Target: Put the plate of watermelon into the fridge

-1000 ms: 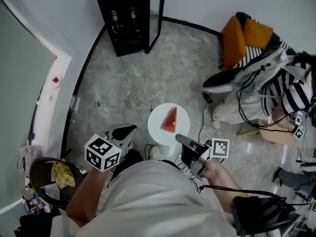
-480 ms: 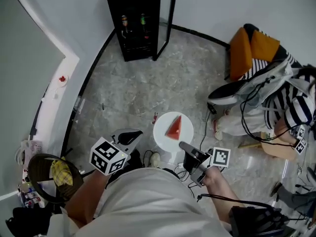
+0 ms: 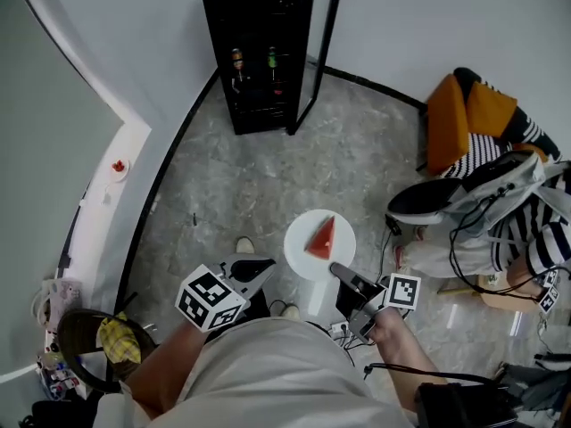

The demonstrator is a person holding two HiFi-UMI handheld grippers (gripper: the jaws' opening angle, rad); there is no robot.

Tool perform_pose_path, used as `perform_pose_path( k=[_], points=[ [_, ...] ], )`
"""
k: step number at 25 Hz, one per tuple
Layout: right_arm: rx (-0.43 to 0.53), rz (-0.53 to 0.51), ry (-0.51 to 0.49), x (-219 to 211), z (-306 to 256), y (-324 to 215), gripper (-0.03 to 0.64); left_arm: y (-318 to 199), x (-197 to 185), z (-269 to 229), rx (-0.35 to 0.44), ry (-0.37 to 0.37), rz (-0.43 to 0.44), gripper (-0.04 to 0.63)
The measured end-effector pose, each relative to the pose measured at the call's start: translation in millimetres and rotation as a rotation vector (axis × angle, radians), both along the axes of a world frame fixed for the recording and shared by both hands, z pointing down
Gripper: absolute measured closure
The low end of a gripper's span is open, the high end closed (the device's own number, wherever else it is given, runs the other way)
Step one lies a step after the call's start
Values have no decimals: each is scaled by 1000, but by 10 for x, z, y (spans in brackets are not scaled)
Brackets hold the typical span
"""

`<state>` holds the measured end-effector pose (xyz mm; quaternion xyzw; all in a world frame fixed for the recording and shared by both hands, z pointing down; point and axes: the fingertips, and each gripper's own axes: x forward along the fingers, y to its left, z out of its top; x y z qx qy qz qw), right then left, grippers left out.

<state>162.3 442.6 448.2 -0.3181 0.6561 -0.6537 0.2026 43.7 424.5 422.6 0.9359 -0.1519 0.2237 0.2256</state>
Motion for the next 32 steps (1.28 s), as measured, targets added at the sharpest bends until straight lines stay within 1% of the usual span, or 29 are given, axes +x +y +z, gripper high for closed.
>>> perform_pose_path(
  k=[4, 10, 14, 17, 24, 29, 32],
  points=[
    [7, 1, 22, -204, -22, -786, 595, -750, -161, 41, 2, -7, 33, 583],
    [8, 18, 25, -594, -88, -1951, 595, -1974, -578, -138, 31, -17, 51, 583],
    [4, 18, 39, -764, -41, -2673, 595, -2580, -803, -167, 39, -28, 57, 583],
    [11, 15, 46, -855, 0, -3237, 595, -2950, -906, -180, 32, -18, 37, 583],
    [3, -6, 46, -885, 209, -4541, 595, -3764, -938, -133, 21, -12, -16, 583],
    [-9, -54, 51, -875, 369, -5527, 595, -4535, -846, -102, 10, -24, -65, 583],
    [-21, -91, 71, -883, 489, -6092, 595, -4963, -760, -132, 5, -35, -84, 583]
  ],
)
